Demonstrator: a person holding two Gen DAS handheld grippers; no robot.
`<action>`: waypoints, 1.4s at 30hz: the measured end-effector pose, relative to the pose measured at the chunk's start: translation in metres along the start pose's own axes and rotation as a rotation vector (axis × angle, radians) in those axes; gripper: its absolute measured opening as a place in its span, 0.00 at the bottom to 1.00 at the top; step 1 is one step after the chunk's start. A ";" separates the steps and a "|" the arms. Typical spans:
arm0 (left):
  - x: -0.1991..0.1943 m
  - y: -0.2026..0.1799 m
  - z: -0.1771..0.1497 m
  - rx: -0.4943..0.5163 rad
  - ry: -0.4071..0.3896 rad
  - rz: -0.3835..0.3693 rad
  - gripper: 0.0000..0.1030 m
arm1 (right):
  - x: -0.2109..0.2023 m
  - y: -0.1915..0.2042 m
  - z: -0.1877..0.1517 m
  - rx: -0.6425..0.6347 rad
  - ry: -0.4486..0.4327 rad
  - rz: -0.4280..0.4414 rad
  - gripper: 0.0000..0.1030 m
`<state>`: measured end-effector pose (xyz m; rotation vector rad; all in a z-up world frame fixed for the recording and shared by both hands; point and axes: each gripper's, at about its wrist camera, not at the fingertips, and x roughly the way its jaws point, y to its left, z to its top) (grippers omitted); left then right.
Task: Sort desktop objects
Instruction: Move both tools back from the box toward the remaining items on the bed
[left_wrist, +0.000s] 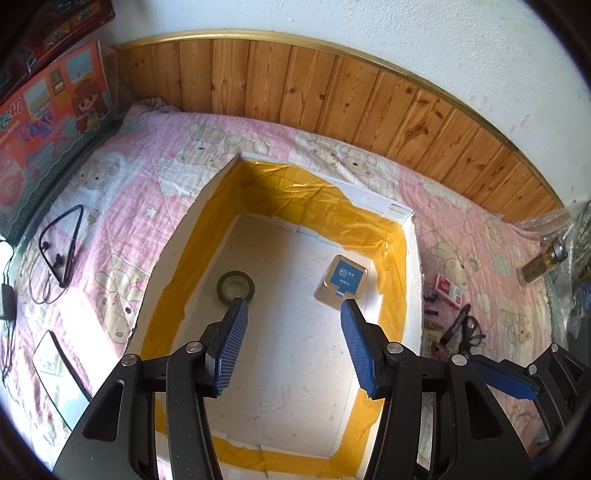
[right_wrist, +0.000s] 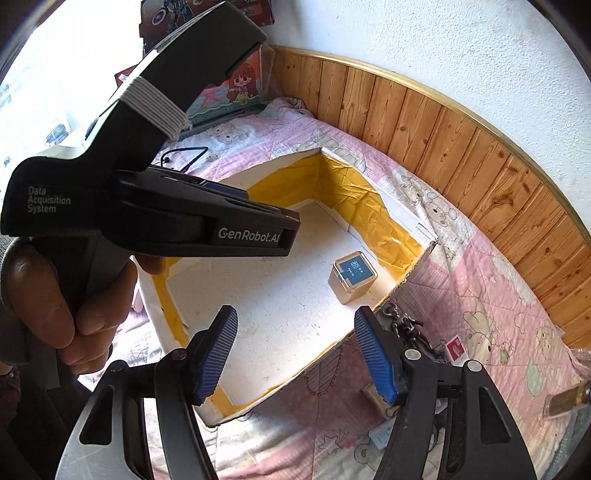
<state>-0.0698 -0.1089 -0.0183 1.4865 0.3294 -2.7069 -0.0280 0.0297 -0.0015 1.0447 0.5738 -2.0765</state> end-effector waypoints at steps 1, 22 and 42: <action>-0.003 0.000 -0.002 0.003 -0.007 0.000 0.54 | -0.004 0.003 -0.002 0.001 -0.015 0.001 0.66; -0.044 -0.017 -0.044 0.060 -0.070 0.019 0.54 | -0.055 0.013 -0.048 0.101 -0.233 0.089 0.69; -0.052 -0.087 -0.066 0.164 -0.094 -0.057 0.54 | -0.088 -0.050 -0.111 0.231 -0.236 0.098 0.69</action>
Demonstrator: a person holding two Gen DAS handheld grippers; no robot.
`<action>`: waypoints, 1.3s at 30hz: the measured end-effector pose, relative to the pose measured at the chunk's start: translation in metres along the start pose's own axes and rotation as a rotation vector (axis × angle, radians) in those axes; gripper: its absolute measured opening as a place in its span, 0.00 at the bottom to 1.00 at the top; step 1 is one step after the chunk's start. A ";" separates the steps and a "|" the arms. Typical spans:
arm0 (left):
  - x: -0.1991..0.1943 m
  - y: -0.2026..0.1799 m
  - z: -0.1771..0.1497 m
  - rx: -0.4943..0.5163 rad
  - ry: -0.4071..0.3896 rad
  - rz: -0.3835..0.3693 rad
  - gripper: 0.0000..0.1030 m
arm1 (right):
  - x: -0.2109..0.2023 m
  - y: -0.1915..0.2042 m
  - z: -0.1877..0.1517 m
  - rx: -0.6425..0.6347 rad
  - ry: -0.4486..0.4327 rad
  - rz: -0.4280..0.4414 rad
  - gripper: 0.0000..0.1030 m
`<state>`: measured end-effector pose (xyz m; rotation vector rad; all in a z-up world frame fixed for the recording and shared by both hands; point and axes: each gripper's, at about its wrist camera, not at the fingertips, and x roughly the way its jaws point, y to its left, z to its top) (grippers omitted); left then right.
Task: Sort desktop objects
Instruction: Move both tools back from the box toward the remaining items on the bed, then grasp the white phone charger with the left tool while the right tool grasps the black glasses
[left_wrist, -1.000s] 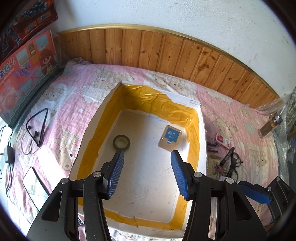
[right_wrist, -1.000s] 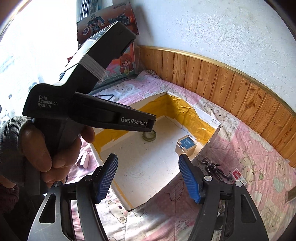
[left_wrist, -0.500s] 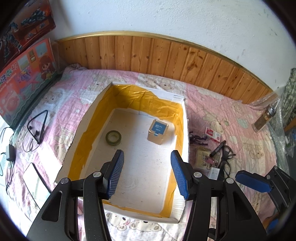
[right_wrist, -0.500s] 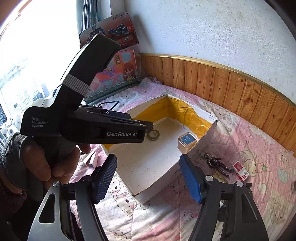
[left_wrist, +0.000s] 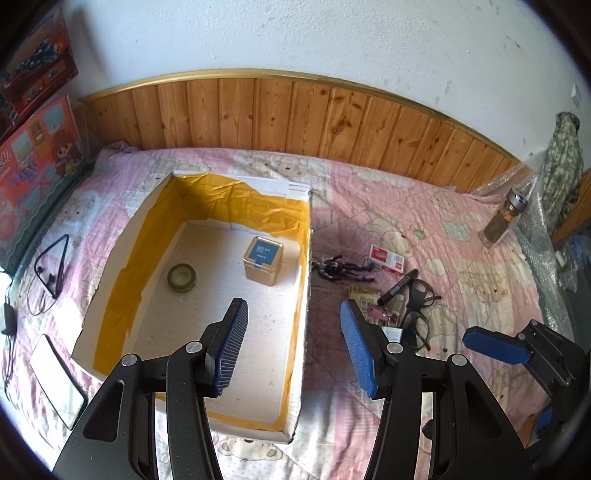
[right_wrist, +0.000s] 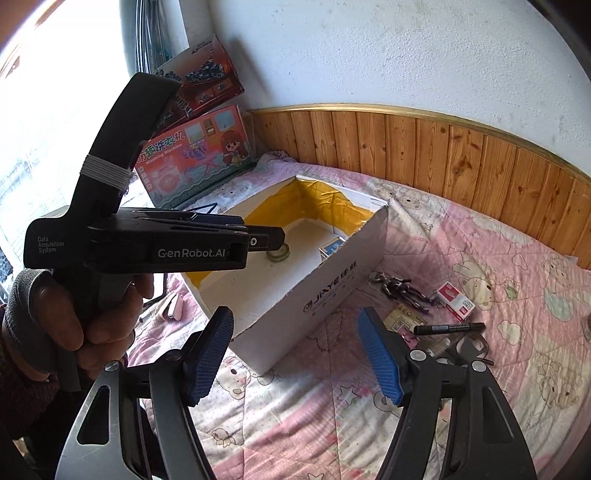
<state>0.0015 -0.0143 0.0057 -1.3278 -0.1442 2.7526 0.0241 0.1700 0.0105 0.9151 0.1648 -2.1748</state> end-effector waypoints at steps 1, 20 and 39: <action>0.002 -0.002 0.000 0.005 0.003 -0.001 0.54 | 0.000 -0.005 -0.001 0.006 0.001 -0.005 0.69; 0.092 -0.084 -0.029 0.142 0.193 -0.088 0.54 | 0.037 -0.116 -0.057 0.104 0.242 -0.172 0.69; 0.155 -0.126 -0.065 0.183 0.297 -0.123 0.54 | 0.087 -0.224 -0.086 0.654 0.247 -0.029 0.56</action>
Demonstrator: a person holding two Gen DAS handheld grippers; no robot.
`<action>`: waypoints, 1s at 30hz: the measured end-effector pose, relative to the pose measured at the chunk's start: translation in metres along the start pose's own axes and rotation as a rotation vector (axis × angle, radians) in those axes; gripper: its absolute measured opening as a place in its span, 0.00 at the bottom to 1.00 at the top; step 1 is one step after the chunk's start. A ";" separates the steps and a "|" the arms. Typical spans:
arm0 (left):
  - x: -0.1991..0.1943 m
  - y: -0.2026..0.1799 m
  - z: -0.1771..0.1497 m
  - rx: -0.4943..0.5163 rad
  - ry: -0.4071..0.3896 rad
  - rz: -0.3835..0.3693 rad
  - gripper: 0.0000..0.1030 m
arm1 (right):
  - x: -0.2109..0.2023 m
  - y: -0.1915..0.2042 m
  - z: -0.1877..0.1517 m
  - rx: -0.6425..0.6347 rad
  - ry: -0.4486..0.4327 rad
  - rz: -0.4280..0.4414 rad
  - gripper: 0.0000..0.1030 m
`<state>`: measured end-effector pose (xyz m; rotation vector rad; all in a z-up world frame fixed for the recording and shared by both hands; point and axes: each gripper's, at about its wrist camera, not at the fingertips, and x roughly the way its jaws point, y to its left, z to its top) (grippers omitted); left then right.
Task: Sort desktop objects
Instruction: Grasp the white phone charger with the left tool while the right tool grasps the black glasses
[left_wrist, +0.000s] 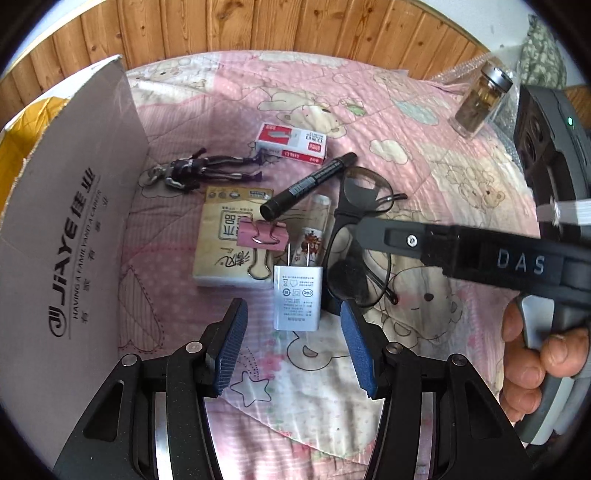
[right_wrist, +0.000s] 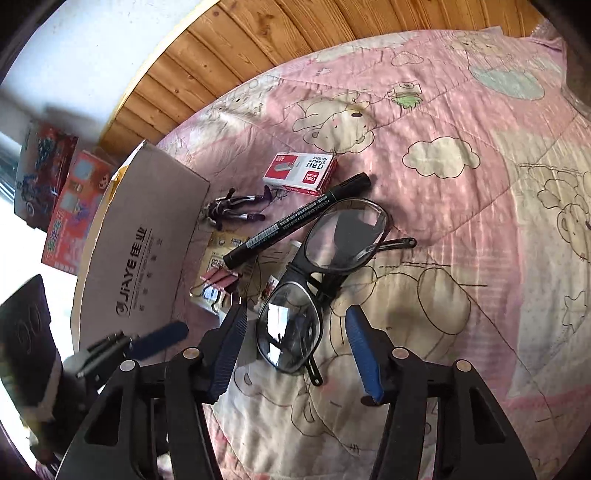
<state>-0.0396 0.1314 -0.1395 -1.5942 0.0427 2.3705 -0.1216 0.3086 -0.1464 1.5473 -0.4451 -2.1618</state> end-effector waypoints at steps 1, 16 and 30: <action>0.006 -0.001 0.000 0.004 0.009 0.012 0.54 | 0.005 -0.001 0.002 0.010 0.005 0.003 0.56; 0.026 0.009 0.005 -0.042 -0.036 0.010 0.30 | 0.009 0.003 0.015 -0.010 -0.037 -0.009 0.05; 0.026 0.008 -0.006 -0.062 -0.007 -0.026 0.30 | 0.021 0.023 0.016 -0.042 -0.027 0.038 0.55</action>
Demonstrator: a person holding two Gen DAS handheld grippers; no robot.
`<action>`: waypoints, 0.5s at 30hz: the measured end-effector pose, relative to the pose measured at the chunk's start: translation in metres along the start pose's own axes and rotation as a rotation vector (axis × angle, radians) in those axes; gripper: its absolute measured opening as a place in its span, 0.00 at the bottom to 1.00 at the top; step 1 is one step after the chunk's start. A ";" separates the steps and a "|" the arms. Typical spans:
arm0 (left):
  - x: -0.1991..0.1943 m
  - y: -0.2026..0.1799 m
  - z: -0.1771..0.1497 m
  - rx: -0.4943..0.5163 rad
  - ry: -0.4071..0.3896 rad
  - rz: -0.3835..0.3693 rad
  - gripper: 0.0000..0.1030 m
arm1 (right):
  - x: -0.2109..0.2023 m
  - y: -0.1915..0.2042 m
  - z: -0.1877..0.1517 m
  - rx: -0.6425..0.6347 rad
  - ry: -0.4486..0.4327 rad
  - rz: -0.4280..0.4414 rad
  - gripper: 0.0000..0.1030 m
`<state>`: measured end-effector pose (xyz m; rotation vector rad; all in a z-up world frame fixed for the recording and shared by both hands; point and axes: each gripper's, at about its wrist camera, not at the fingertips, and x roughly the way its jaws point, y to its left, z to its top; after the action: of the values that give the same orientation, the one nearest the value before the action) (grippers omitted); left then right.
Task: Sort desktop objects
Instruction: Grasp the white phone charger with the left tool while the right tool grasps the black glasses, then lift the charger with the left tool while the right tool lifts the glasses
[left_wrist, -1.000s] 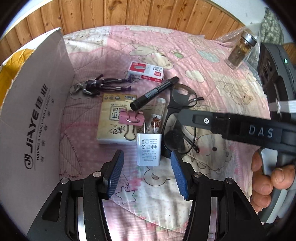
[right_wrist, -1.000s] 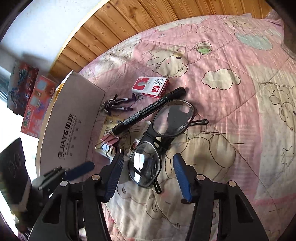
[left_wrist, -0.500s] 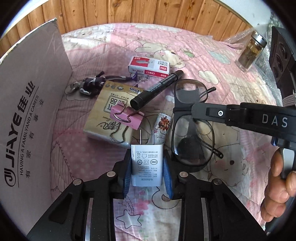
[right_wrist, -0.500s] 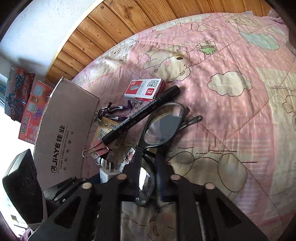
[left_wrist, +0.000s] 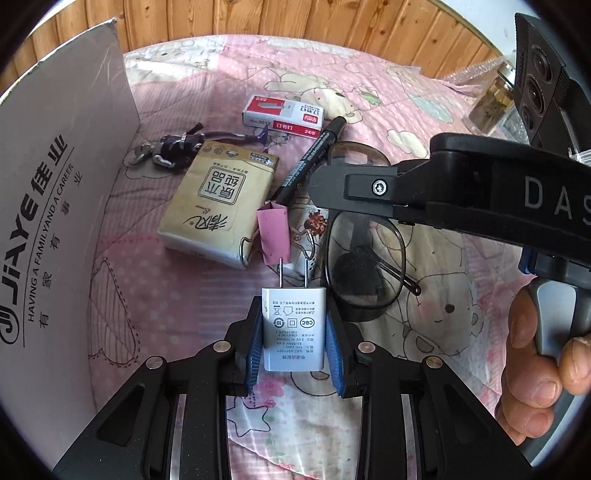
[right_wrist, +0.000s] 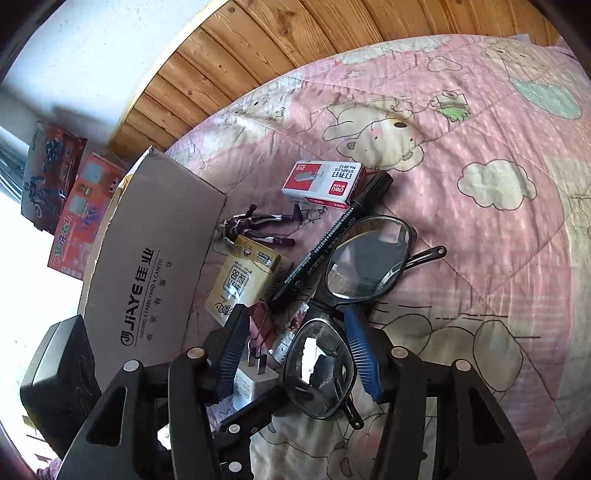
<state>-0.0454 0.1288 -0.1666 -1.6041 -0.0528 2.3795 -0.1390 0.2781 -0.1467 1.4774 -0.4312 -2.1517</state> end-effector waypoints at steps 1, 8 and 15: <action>0.000 0.003 0.000 -0.013 0.001 0.006 0.30 | 0.000 0.001 0.000 -0.003 -0.002 -0.013 0.46; -0.005 0.016 -0.001 -0.062 0.010 -0.011 0.30 | -0.007 0.012 -0.011 -0.003 0.056 0.029 0.06; -0.007 0.017 -0.005 -0.040 0.009 -0.012 0.30 | -0.007 0.013 -0.017 -0.021 0.023 0.068 0.06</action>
<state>-0.0420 0.1100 -0.1657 -1.6270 -0.1091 2.3768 -0.1181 0.2712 -0.1413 1.4540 -0.4428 -2.0781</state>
